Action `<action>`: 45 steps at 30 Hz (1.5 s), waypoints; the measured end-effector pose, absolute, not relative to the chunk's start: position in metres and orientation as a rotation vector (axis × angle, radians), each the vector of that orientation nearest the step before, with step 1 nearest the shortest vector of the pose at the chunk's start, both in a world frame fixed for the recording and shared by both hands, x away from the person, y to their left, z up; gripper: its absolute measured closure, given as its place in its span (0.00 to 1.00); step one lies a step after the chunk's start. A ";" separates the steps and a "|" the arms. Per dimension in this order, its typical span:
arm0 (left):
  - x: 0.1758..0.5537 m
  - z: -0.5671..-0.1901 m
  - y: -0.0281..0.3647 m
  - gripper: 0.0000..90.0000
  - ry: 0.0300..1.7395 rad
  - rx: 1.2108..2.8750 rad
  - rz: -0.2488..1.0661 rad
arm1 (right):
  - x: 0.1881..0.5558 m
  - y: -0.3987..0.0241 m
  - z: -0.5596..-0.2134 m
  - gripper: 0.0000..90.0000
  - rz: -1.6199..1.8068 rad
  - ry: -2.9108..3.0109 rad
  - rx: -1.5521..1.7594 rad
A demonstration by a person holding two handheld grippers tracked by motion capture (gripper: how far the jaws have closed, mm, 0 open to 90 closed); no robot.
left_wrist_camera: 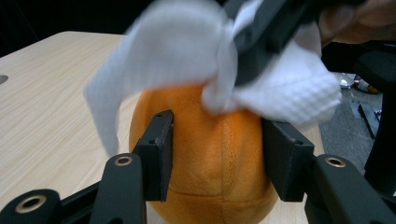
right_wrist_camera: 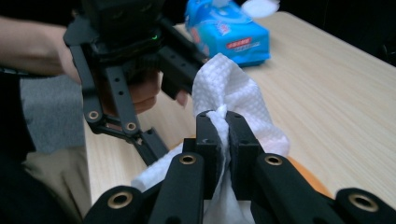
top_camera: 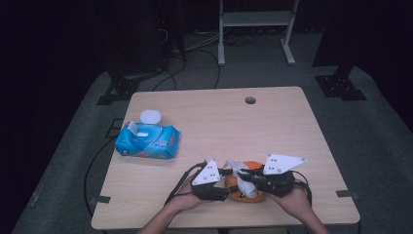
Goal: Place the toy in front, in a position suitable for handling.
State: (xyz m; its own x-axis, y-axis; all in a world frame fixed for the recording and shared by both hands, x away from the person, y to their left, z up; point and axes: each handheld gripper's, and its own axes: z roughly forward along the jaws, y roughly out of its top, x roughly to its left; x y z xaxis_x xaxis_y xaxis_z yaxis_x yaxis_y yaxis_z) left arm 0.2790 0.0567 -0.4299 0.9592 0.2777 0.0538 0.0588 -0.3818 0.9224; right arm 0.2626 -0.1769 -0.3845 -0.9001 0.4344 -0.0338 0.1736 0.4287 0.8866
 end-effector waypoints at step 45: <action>0.302 -0.438 0.072 0.40 0.445 1.927 0.105 | 0.281 -0.207 -0.401 0.94 1.340 2.390 0.718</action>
